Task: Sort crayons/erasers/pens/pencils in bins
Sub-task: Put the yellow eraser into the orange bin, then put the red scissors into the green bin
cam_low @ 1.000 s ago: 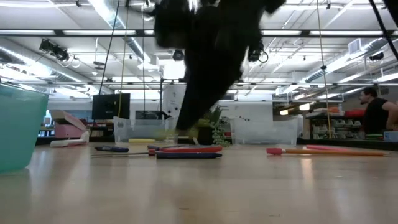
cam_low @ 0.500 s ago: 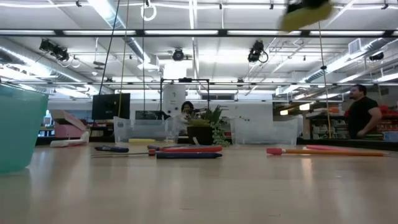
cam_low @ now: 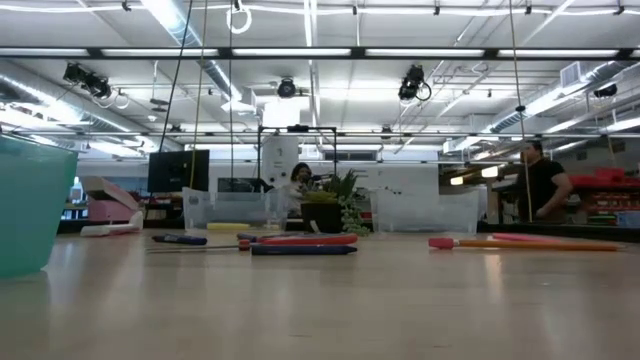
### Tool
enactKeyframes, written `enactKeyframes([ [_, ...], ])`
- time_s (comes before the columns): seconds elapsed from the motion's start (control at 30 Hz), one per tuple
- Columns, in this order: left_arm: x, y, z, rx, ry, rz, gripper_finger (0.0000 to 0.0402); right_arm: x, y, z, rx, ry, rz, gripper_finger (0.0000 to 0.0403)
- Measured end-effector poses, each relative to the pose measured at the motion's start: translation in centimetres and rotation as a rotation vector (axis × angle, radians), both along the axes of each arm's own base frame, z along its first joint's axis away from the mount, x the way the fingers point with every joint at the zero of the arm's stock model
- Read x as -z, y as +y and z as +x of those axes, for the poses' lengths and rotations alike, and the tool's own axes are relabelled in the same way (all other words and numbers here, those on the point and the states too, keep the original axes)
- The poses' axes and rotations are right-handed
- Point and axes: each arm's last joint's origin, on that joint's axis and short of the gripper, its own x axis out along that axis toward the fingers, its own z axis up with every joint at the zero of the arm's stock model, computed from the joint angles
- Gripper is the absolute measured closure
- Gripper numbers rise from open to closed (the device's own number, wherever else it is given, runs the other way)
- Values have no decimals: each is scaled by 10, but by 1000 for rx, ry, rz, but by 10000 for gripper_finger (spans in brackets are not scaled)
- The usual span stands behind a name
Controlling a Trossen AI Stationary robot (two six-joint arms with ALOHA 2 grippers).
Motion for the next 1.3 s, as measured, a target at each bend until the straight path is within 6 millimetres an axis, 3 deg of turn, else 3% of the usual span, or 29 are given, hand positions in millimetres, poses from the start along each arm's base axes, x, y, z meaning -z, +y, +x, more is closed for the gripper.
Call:
enactKeyframes([
  [0.33, 5, -1, 11, -44, 27, 16, 322, 29, 13, -35, 244, 89, -49, 321],
  [0.7, 38, -12, 60, -7, 214, 37, 296, 31, 21, -50, 207, 83, -84, 240],
  [0.9, 50, -7, 79, -46, 257, 7, 274, 31, 25, -59, 163, 45, -126, 229],
  [1.1, 58, 4, 93, -102, 283, -4, 267, 22, 22, -68, 122, -4, -168, 230],
  [1.3, 82, 8, 119, -83, 379, -3, 265, -8, -1, -82, 193, -95, -211, 230],
])
